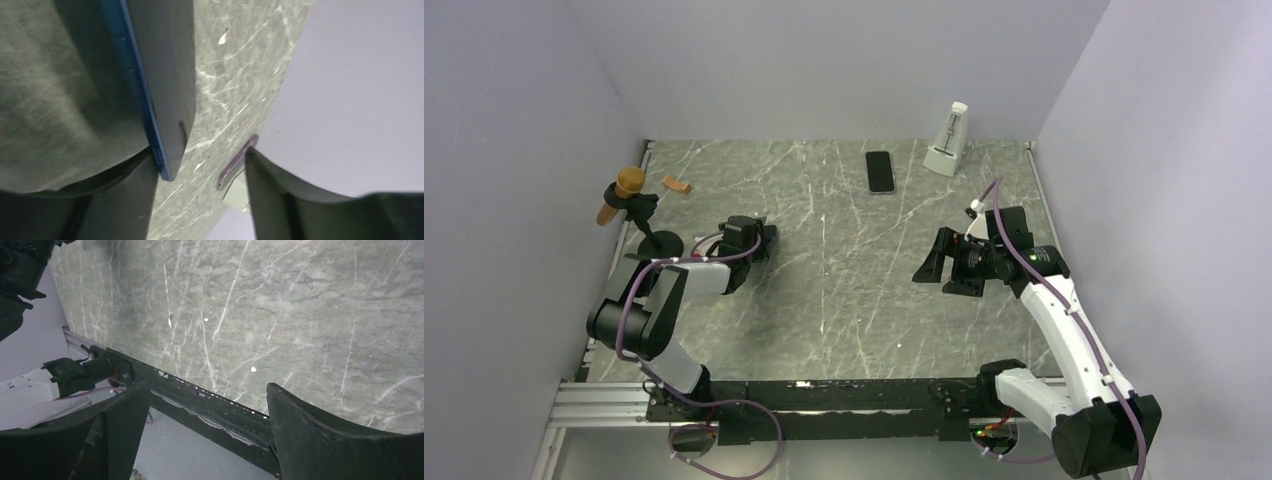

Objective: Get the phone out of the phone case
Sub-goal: Place the phone at the center of the board, then move the phone to the center of the board.

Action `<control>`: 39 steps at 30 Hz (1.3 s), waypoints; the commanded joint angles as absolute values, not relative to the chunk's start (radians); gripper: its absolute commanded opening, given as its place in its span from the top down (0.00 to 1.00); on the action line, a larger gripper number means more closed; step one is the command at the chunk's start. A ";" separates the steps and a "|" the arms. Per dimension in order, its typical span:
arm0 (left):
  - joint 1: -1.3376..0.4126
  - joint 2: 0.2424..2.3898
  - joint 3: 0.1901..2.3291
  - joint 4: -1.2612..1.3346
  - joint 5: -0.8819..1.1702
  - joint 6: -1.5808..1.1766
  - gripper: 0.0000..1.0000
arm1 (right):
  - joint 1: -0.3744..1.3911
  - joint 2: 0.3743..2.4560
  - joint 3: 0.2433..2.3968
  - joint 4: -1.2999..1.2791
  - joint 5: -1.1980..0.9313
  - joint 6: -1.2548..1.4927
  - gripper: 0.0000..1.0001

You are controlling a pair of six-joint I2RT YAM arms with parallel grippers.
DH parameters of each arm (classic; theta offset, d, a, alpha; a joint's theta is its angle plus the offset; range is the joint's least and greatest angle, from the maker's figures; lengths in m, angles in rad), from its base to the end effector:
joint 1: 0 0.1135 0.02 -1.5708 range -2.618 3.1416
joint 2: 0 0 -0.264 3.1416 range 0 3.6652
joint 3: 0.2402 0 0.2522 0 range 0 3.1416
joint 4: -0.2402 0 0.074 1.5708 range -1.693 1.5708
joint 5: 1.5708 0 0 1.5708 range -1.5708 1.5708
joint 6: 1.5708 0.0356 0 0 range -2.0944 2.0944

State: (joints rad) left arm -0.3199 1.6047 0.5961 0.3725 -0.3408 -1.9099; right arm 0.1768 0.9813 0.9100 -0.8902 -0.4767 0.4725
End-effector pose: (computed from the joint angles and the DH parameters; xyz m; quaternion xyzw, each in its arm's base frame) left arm 0.2855 -0.0820 0.1382 -0.6816 0.5616 -0.3320 0.3314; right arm 0.1766 0.0481 0.2887 0.0665 0.9273 0.3064 0.2044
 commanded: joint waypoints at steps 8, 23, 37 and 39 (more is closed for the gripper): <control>-0.300 1.474 0.595 0.150 -0.204 -1.872 0.06 | 0.171 1.053 0.884 -0.794 -0.535 0.477 0.12; -0.388 1.226 0.753 -0.302 -0.019 -1.223 0.02 | 0.171 1.291 1.000 -0.621 -0.426 0.462 0.00; -0.425 1.080 0.911 -0.363 0.284 -0.537 0.01 | 0.236 1.797 1.454 -0.579 -0.087 0.425 0.00; -0.425 1.069 0.926 -0.431 0.314 -0.468 0.01 | 0.248 1.859 1.532 -0.595 -0.047 0.420 0.00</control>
State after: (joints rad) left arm -0.4236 1.1099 0.8764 -0.3317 0.2050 -0.6918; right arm 0.2195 1.7832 1.3979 -0.6170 -0.1787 0.4511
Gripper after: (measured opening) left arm 0.994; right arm 0.994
